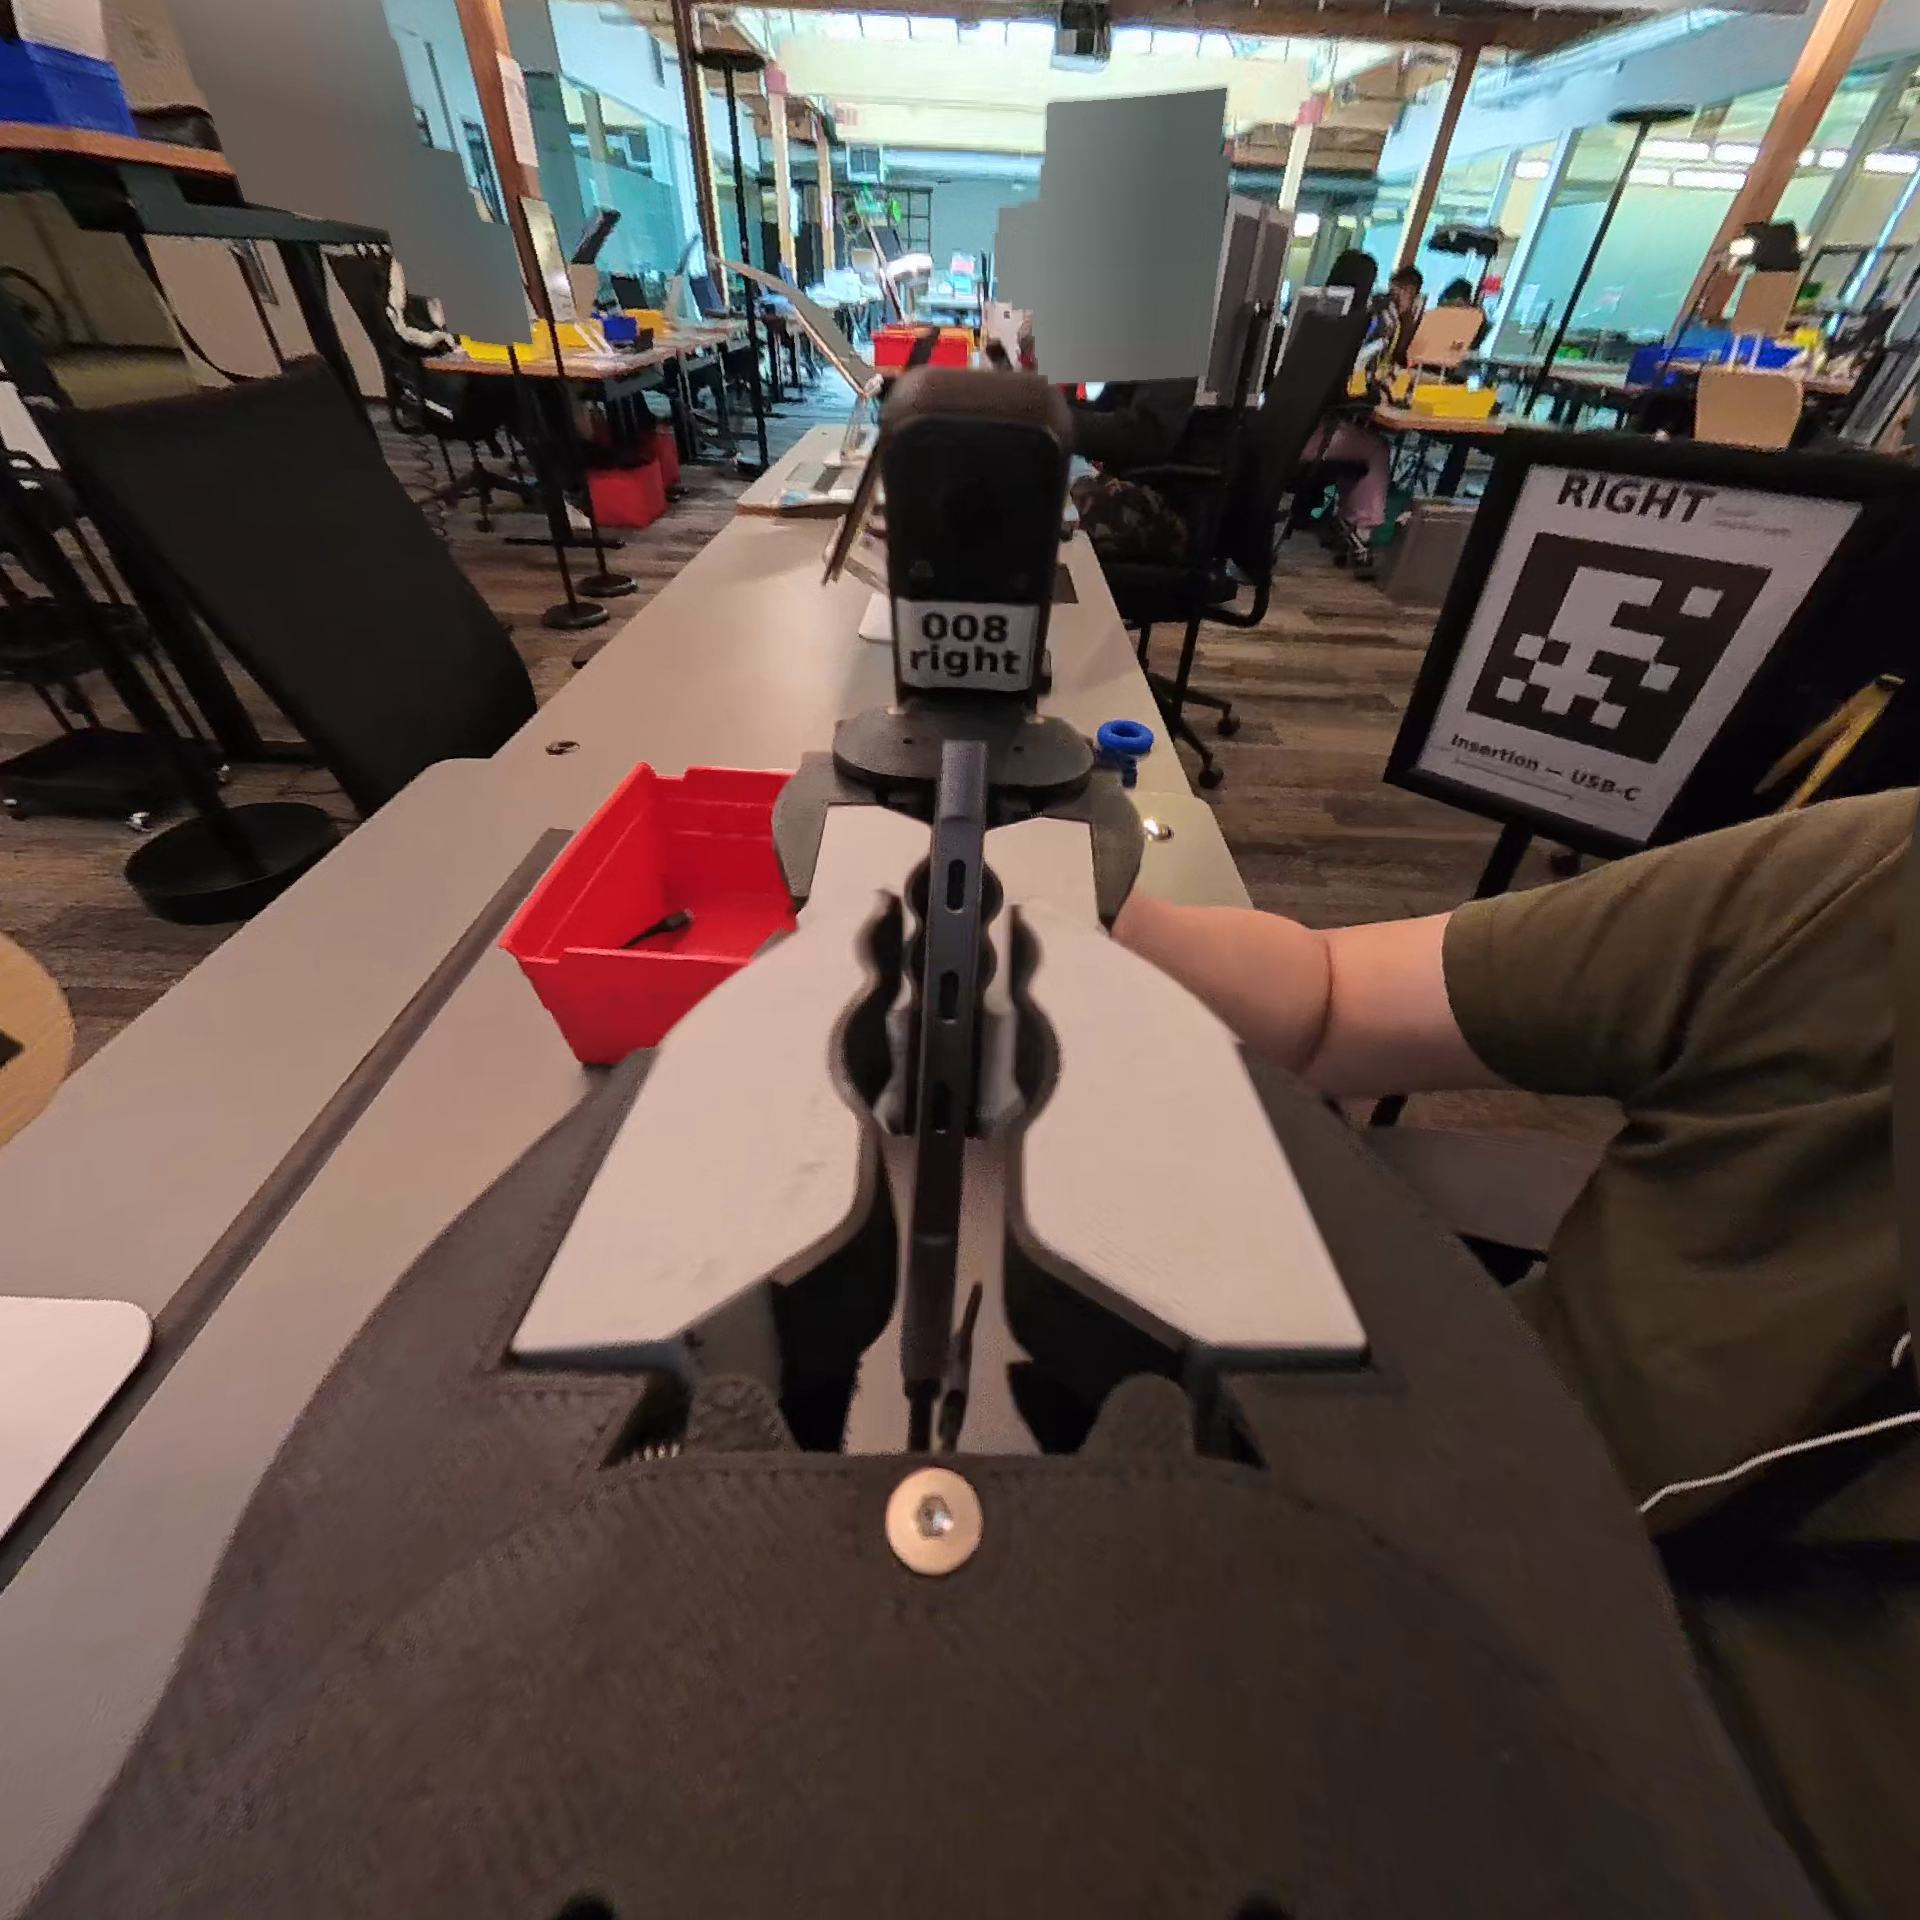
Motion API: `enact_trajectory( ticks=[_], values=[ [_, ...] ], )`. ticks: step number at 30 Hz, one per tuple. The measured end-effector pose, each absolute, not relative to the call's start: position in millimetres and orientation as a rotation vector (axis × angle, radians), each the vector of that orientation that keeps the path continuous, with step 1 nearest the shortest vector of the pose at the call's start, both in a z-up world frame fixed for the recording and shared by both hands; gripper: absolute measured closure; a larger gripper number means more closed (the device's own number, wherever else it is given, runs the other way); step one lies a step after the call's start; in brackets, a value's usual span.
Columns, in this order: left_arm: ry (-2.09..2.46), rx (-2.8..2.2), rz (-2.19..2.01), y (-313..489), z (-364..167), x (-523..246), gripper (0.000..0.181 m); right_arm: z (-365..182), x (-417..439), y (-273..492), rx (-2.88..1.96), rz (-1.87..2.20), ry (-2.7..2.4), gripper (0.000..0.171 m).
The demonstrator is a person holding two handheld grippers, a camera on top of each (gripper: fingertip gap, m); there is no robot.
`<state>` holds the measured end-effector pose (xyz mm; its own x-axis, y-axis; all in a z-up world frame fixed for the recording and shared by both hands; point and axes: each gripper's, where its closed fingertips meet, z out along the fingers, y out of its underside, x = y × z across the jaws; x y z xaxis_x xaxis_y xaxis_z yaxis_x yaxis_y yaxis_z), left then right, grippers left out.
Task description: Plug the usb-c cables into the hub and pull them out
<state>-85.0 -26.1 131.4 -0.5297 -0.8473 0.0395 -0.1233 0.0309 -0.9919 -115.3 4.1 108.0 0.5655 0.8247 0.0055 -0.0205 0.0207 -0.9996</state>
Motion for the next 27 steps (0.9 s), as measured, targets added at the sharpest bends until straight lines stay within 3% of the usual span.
enact_trajectory(
  ticks=[1, 5, 10, 18, 27],
  values=[
    [1.684, -0.989, -1.560, -22.7, 136.6, -86.7, 0.152, 108.6, -108.1, 4.5, -1.427, 0.701, -0.753, 0.161],
    [1.530, -0.990, -1.466, 8.9, 159.8, -104.0, 0.139, 150.6, -38.0, -10.1, -1.366, 0.424, -0.624, 0.161],
    [1.310, -0.920, -1.355, 45.5, 189.6, -139.7, 0.140, 190.4, 116.8, -56.7, -1.241, -0.080, -0.237, 0.161],
    [1.350, -0.948, -1.270, 59.7, 181.3, -148.8, 0.154, 60.5, 254.7, -46.9, -1.807, -0.445, -0.062, 0.161],
    [1.494, -0.988, -1.182, 50.7, 154.7, -129.6, 0.165, -85.1, 240.9, -18.2, -2.464, -0.389, -0.288, 0.159]
  ],
)
